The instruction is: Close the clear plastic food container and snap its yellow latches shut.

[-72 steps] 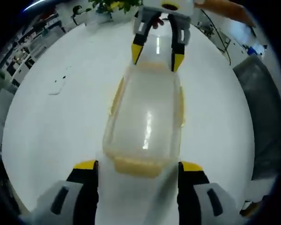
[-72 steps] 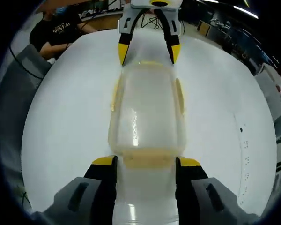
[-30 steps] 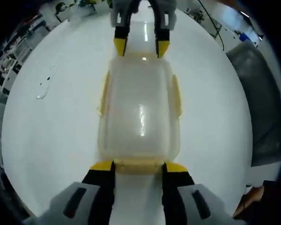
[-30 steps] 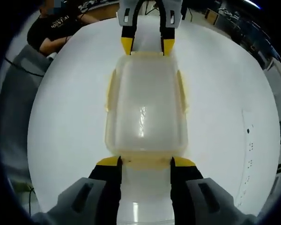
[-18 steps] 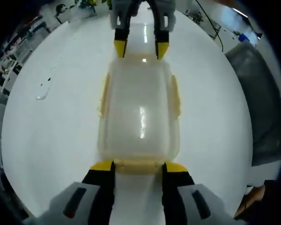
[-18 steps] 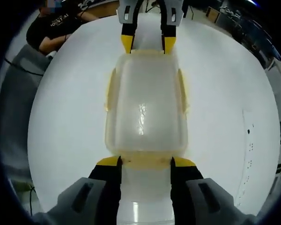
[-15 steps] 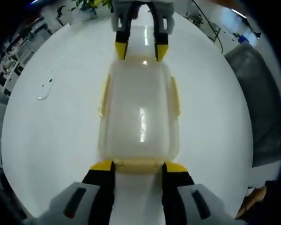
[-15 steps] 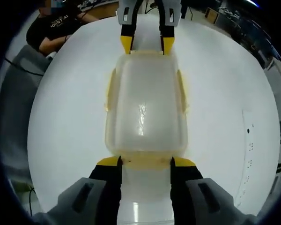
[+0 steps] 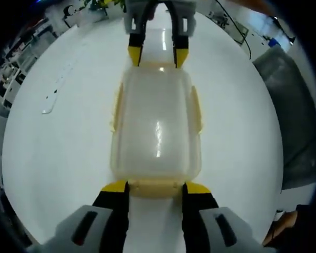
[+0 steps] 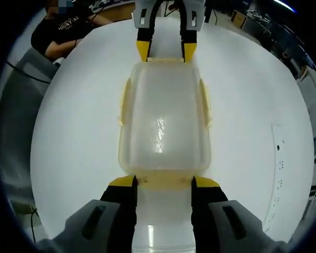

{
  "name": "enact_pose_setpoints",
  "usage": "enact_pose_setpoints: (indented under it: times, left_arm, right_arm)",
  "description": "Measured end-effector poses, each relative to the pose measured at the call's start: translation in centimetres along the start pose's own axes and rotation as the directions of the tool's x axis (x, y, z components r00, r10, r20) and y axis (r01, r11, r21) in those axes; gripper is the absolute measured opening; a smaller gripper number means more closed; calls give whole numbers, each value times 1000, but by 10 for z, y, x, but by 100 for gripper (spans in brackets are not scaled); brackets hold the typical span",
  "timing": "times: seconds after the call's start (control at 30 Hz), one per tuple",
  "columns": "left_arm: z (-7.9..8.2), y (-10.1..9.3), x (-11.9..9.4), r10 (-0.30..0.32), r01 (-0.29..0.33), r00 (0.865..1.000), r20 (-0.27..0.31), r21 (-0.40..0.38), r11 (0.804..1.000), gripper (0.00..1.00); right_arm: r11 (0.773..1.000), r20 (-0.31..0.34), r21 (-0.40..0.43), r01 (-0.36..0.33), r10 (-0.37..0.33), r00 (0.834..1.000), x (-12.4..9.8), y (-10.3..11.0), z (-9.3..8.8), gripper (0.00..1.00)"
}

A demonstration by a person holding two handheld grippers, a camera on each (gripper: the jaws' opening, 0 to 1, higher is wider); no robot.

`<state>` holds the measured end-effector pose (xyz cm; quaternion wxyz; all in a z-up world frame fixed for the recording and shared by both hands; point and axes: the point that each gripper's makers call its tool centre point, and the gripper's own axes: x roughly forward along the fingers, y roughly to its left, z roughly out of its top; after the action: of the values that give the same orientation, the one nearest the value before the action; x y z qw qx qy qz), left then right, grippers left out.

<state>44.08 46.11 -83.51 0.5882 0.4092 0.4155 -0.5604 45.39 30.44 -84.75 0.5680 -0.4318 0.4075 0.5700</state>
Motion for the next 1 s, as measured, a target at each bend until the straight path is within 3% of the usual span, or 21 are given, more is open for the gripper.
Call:
enact_pose_setpoints:
  times: [0.13, 0.5, 0.67, 1.0]
  left_arm:
    - [2, 4, -12, 13, -13, 1000, 5, 8, 1000, 34]
    - [25, -6, -48, 49, -49, 999, 12, 3, 999, 34]
    - [32, -2, -56, 63, -63, 998, 6, 15, 998, 34]
    - [75, 6, -56, 67, -67, 998, 19, 36, 997, 34]
  right_arm:
    - [1000, 69, 17, -6, 5, 998, -21, 1, 8, 37]
    - [1000, 122, -4, 28, -27, 992, -65, 11, 11, 37]
    - [999, 135, -10, 50, -48, 990, -84, 20, 6, 37]
    - [997, 137, 8, 77, -77, 988, -111, 25, -24, 37]
